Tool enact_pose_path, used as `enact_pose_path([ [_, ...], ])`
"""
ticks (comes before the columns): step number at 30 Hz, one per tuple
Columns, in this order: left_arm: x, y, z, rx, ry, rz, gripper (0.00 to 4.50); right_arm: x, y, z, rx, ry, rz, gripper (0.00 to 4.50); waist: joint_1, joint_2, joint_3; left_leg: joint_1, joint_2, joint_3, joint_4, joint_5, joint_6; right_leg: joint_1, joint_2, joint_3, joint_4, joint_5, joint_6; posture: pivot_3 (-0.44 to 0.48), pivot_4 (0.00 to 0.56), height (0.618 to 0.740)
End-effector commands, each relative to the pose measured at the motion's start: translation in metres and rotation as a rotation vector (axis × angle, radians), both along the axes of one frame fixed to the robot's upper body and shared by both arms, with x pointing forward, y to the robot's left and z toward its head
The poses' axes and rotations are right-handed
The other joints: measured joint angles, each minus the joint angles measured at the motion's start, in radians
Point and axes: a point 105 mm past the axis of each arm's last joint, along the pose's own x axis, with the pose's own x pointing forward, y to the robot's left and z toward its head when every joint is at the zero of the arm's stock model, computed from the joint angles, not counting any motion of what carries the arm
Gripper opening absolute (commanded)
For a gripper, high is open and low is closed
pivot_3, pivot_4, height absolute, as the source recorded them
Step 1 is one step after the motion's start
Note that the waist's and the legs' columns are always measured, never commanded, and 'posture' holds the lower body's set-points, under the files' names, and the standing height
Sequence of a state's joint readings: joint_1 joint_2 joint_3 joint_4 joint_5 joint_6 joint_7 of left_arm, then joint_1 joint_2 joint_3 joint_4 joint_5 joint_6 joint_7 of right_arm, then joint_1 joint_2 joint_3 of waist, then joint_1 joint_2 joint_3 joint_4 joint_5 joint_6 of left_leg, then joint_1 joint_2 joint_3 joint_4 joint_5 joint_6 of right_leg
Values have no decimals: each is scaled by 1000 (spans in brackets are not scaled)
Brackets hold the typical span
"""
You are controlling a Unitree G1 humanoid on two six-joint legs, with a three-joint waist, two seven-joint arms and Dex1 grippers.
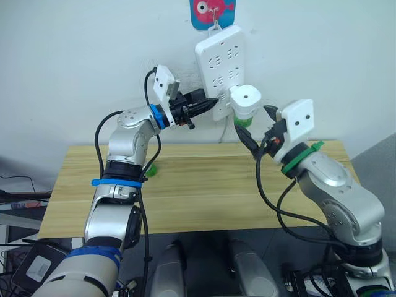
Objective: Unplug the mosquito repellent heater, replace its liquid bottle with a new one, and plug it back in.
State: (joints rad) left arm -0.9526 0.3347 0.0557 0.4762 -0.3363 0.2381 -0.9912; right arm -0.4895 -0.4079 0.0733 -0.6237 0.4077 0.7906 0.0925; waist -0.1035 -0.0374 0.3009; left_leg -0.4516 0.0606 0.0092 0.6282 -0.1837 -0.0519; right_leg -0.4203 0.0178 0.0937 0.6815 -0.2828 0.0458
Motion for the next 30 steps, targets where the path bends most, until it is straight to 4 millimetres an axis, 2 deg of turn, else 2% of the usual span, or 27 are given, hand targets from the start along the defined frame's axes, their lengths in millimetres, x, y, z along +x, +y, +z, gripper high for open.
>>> enact_pose_path([
  [1, -4, -1, 5, 7, -34, -5, 1307, 3, 5, 17, 17, -69, -3, 4500, -1, 0, 0, 0, 0, 0, 0, 0, 0, 0, 0, 0, 0, 0, 0, -184, 312, 740],
  [12, -5, -4, 3, 12, -39, -15, 1307, 22, 21, 24, 32, -53, 28, 4500, -1, 0, 0, 0, 0, 0, 0, 0, 0, 0, 0, -1, 0, 3, -5, -183, 304, 740],
  [15, -6, -4, 3, 14, -40, -16, 1307, 24, 24, 25, 32, -62, 27, 3872, -1, 0, 0, 0, 0, 0, 0, 0, 0, 0, 0, -1, 0, 3, -5, -185, 303, 740],
  [18, -5, -4, 1, 18, -40, -15, 1307, 24, 25, 27, 36, -69, 26, 2946, -2, 0, 0, 0, 0, 0, 0, 0, 0, 0, 0, -1, 0, 3, -5, -185, 303, 740],
  [24, -1, 0, -8, 74, -47, 21, 1307, 17, 24, 30, 60, -64, 35, 2967, -3, 0, 0, 0, 0, 0, 0, 0, 0, 0, 0, -1, 1, 3, -5, -188, 299, 740],
  [30, 4, 12, -15, 93, -28, 62, 1306, -5, 20, 27, 93, 5, 78, 2967, 11, 0, 0, -1, 0, -2, -1, 0, 0, 0, -1, -3, 0, 3, -5, -182, 301, 740],
])
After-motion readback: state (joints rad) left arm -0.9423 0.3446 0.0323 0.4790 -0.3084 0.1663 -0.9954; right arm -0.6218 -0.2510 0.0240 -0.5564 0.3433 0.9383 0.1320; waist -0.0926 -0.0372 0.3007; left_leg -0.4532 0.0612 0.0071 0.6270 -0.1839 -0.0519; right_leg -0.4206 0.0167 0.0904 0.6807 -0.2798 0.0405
